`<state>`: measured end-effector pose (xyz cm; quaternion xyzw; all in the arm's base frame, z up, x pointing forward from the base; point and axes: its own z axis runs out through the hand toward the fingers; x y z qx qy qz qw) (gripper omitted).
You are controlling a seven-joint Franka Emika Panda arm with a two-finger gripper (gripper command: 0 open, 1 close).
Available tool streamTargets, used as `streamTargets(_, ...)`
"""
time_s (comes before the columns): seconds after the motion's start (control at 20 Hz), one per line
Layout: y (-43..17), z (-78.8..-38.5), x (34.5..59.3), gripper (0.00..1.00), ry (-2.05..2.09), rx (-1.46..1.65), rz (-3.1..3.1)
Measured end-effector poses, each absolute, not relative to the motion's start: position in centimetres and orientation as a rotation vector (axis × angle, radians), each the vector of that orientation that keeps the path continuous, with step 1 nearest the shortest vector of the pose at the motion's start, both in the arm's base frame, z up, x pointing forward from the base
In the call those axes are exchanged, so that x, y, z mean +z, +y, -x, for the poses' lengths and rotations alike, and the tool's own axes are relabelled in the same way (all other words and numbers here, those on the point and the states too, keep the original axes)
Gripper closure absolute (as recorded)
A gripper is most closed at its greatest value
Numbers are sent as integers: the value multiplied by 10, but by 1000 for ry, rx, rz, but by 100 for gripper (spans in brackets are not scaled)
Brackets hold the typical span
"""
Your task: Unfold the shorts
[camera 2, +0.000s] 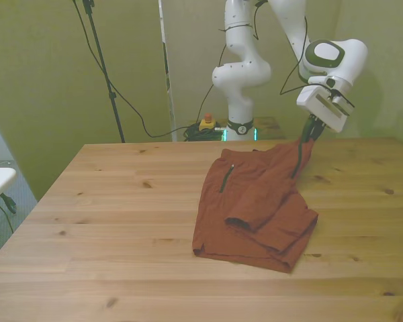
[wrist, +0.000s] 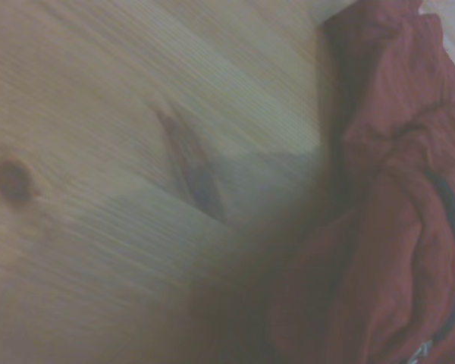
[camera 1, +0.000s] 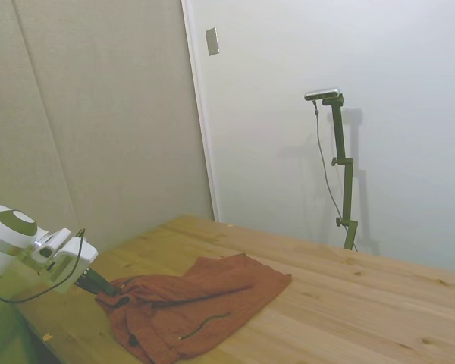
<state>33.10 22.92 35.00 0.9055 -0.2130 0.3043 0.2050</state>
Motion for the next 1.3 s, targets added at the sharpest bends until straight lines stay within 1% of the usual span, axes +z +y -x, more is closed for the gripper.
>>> streamTargets(0.25, 229, -333, 344, 0, -593, 845, -2520)
streamTargets(0.35, 227, -340, 352, 0, -672, 819, -2548)
streamTargets(0.45, 228, -352, 372, 0, -782, 739, -2618)
streamTargets(0.5, 226, -359, 389, 0, -835, 691, -2665)
streamTargets(0.6, 210, -376, 431, 0, -964, 609, -2730)
streamTargets(0.7, 169, -397, 465, 0, -1124, 570, -2719)
streamTargets(0.75, 138, -411, 476, 0, -1214, 556, -2698)
streamTargets(0.8, 103, -426, 481, 0, -1298, 534, -2674)
streamTargets(0.9, 33, -454, 483, 0, -1460, 480, -2638)
streamTargets(1.0, -18, -479, 479, 0, -1579, 446, -2619)
streamTargets(1.15, -52, -513, 472, 0, -1678, 420, -2656)
streamTargets(1.3, -66, -541, 446, 0, -1739, 381, -2753)
